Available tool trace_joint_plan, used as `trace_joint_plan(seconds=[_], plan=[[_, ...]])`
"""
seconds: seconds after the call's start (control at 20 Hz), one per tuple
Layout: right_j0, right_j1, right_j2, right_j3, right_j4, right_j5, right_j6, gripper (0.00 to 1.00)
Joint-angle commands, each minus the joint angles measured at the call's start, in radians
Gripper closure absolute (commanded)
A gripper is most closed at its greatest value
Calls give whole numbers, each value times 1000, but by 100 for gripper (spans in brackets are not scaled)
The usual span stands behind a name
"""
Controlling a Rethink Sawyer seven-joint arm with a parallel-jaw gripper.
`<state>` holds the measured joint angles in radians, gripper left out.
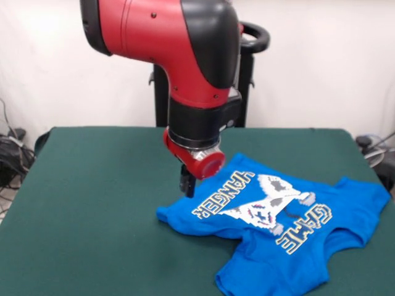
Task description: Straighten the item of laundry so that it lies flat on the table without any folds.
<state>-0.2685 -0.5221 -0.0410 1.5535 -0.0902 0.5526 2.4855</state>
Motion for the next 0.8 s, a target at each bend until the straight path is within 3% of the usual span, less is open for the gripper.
trace_joint_plan(seconds=[0.05, 0.5, 0.8], plan=[[-24, 21, 138, 21, -29, 39, -112, 100], [-85, 37, 200, -2, -66, 15, -167, 100], [-66, 26, 191, -10, -96, 17, -131, 100]])
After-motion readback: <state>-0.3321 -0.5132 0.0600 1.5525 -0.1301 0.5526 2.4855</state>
